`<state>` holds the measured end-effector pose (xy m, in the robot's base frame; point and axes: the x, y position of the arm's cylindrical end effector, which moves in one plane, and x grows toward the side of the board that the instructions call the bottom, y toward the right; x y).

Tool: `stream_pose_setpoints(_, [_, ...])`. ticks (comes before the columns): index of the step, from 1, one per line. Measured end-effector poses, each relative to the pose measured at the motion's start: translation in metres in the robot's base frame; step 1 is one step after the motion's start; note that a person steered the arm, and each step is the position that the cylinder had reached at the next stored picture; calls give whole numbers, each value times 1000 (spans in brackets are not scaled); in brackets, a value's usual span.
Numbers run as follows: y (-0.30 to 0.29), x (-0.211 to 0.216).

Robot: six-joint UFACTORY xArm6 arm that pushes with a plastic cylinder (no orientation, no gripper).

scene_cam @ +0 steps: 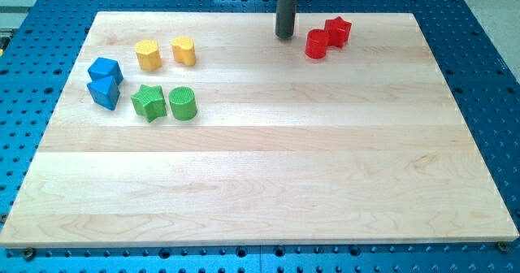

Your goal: Push the red blocks towards the center of the board

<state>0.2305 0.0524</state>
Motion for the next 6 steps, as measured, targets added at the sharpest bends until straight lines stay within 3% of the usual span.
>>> stream_pose_setpoints(1, [60,-38])
stream_pose_setpoints(2, [121,-27])
stream_pose_setpoints(3, [101,12])
stream_pose_setpoints(5, [-22,74])
stream_pose_setpoints(6, [10,78])
